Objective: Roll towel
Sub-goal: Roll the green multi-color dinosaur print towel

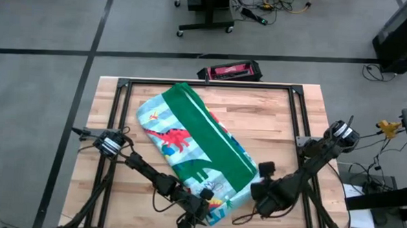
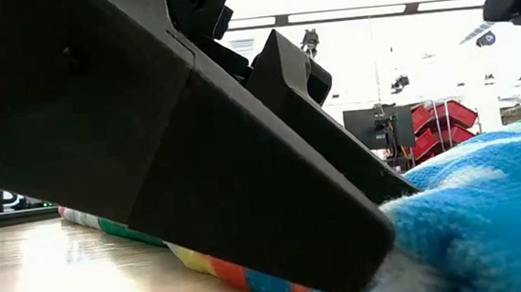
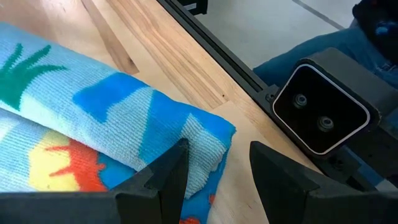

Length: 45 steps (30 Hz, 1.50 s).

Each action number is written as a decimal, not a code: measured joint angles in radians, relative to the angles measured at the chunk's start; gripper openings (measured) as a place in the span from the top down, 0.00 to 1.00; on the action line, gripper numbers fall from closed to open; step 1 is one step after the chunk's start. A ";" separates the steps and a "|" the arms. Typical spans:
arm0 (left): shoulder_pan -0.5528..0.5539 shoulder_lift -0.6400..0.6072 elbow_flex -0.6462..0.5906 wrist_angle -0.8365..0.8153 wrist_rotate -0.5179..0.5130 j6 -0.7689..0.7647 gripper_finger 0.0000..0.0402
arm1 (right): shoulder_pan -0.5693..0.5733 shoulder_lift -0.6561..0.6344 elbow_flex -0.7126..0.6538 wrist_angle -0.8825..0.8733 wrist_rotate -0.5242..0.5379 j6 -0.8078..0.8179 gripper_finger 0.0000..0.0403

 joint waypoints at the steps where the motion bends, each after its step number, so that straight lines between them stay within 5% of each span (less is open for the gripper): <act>1: 0.001 0.000 0.000 0.000 0.000 0.000 0.61 | -0.008 0.002 0.000 0.003 0.000 -0.034 0.33; 14: 0.001 0.000 0.000 -0.004 0.000 -0.001 0.61 | -0.078 0.078 -0.057 0.105 -0.071 -0.137 0.44; 26: 0.001 0.000 0.000 -0.005 0.000 -0.001 0.61 | -0.131 0.079 -0.058 0.111 -0.135 -0.278 0.96; 45: 0.002 0.000 0.000 -0.005 -0.001 -0.001 0.61 | -0.134 0.058 -0.056 -0.031 -0.205 -0.209 0.54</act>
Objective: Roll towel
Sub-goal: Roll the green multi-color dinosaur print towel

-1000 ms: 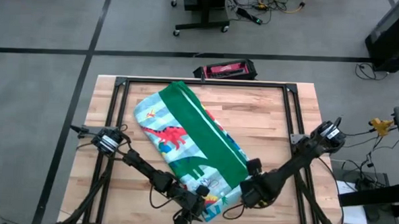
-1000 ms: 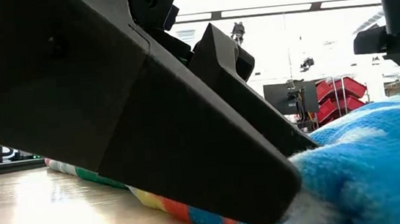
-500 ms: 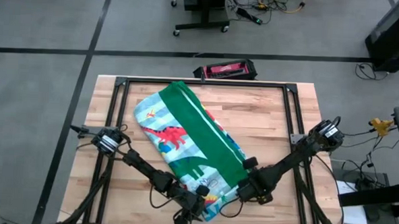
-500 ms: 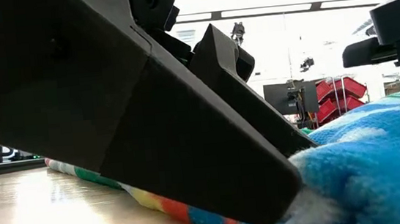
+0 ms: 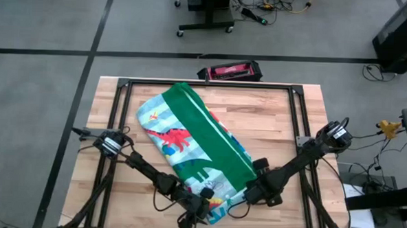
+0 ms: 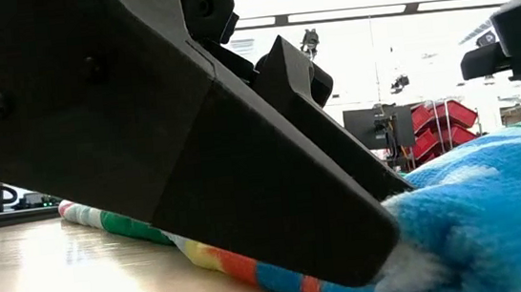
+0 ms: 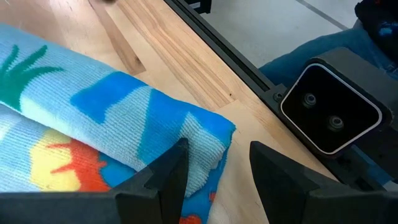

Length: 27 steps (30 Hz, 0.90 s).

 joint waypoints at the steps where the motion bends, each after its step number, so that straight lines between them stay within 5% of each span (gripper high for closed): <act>1: 0.000 0.000 0.000 0.000 0.000 0.000 0.61 | 0.000 0.000 -0.002 -0.013 0.000 0.006 0.52; 11: 0.000 0.000 0.000 0.000 0.000 0.000 0.61 | 0.000 0.001 -0.030 0.014 0.003 -0.019 0.46; 14: 0.000 0.000 0.000 0.000 0.000 0.000 0.61 | 0.000 0.002 -0.037 0.033 0.004 -0.023 0.56; 21: -0.001 0.000 0.000 0.000 0.000 0.000 0.61 | -0.003 0.002 -0.032 0.026 -0.020 -0.062 0.96; 27: -0.001 0.000 0.000 0.000 0.000 0.000 0.61 | -0.005 0.001 -0.031 0.008 -0.021 0.016 0.82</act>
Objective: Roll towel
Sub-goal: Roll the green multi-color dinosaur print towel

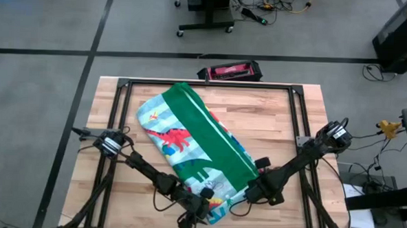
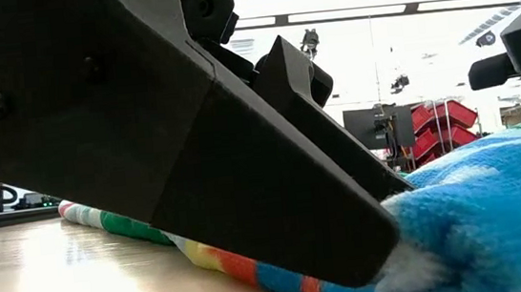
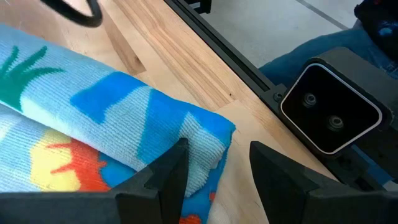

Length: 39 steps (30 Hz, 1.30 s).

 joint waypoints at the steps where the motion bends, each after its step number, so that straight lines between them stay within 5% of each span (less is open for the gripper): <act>1: 0.000 0.000 0.000 0.000 0.000 0.000 0.61 | 0.000 -0.001 0.000 -0.002 0.000 0.009 0.79; 9: 0.000 0.000 0.000 0.000 0.000 0.000 0.61 | 0.005 -0.034 0.000 -0.055 0.003 0.168 0.54; 16: 0.000 0.000 0.000 0.000 0.000 0.000 0.61 | 0.124 -0.176 -0.001 -0.062 0.130 0.636 0.48; 20: 0.000 0.000 0.000 0.000 0.000 0.000 0.61 | 0.214 -0.183 -0.008 -0.036 0.155 1.030 0.53; 23: 0.000 0.000 0.000 0.000 0.000 0.000 0.61 | 0.240 -0.160 -0.008 0.009 0.157 1.172 0.58; 32: 0.000 0.000 0.000 0.000 0.000 -0.004 0.61 | 0.162 -0.084 -0.008 0.140 0.158 1.080 0.97; 39: 0.000 0.000 0.000 0.000 0.001 -0.008 0.61 | 0.078 -0.091 0.012 0.146 0.185 0.960 0.99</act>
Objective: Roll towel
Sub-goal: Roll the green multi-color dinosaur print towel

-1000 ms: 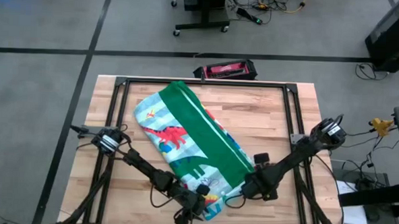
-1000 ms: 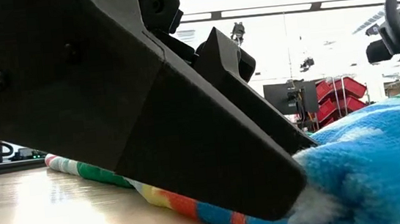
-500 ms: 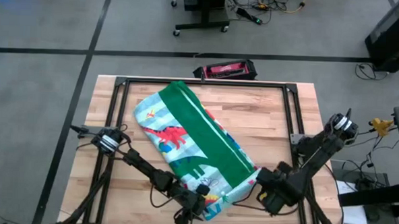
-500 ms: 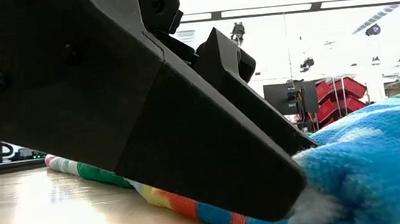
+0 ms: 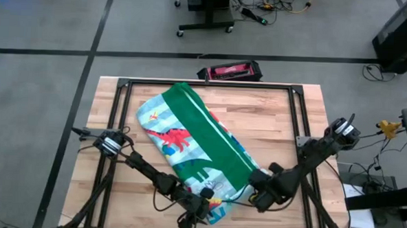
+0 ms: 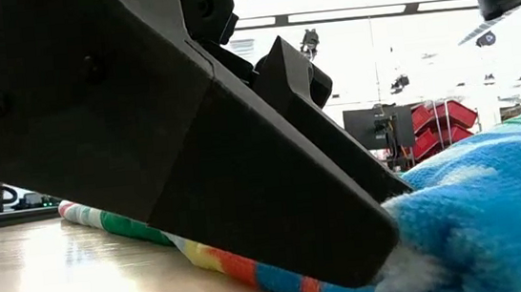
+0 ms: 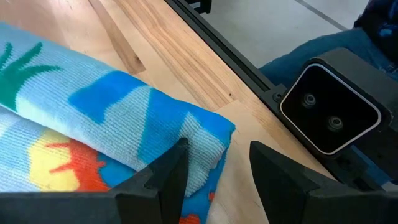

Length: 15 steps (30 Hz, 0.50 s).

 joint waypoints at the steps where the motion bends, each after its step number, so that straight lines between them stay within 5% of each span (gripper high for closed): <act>1: 0.000 0.000 0.000 0.000 0.000 0.000 0.61 | -0.009 0.001 -0.001 0.002 -0.001 -0.017 0.99; 15: -0.002 0.000 0.008 -0.007 0.000 -0.020 0.61 | -0.079 0.075 -0.022 0.076 0.061 -0.144 1.00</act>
